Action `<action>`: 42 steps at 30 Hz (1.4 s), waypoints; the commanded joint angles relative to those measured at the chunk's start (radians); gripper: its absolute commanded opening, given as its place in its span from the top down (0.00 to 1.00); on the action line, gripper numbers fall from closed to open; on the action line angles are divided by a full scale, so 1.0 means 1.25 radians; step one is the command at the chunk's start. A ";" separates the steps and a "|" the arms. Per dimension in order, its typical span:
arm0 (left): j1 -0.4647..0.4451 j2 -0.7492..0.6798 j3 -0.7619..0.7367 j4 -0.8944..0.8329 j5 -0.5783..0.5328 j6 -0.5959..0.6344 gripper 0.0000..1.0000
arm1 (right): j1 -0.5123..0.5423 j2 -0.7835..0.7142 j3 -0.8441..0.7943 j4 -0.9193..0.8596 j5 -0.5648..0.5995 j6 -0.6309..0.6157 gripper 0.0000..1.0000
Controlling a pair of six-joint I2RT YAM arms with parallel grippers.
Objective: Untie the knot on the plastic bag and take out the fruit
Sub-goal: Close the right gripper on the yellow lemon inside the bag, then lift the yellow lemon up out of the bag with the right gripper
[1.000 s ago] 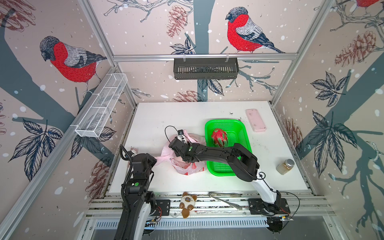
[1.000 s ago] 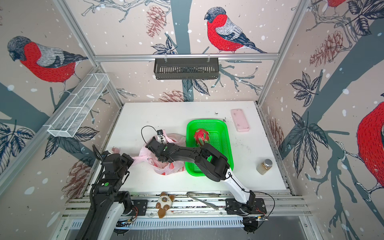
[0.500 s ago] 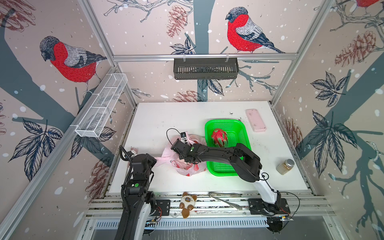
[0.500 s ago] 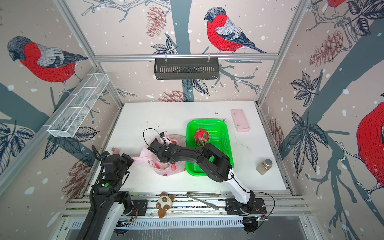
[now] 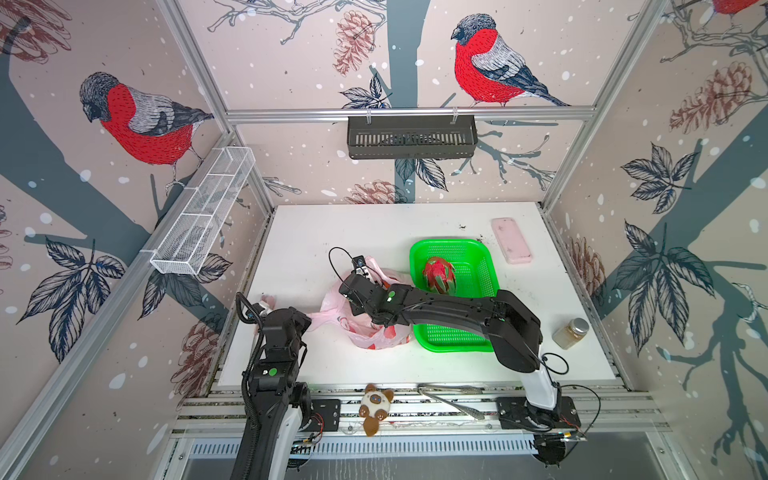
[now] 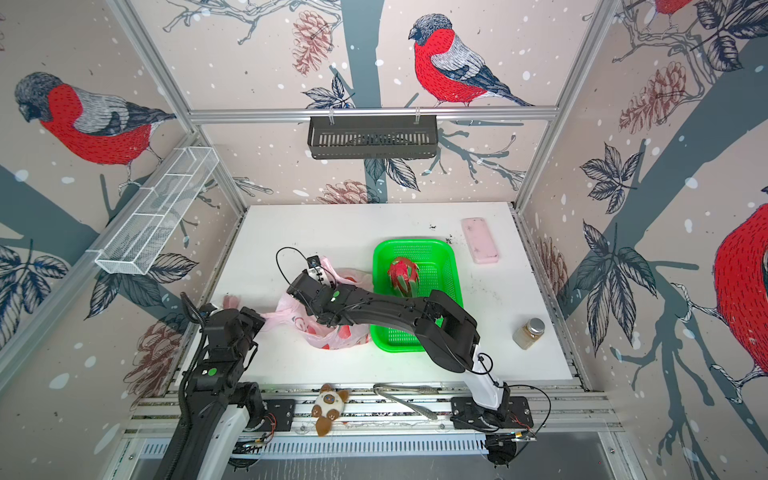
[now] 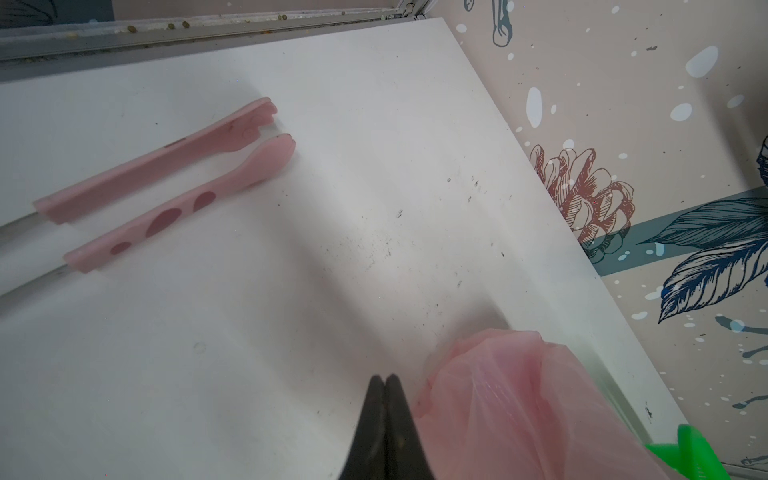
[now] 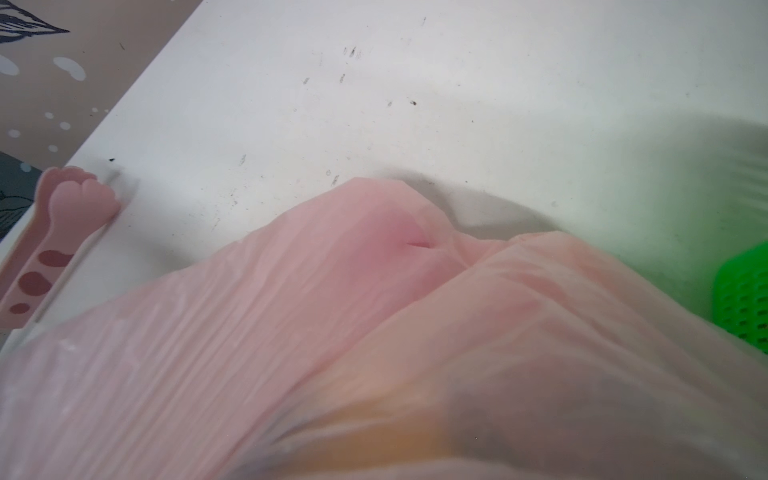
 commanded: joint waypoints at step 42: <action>0.070 0.107 0.191 0.122 -0.083 0.108 1.00 | -0.026 -0.273 0.051 0.120 0.110 -0.244 0.74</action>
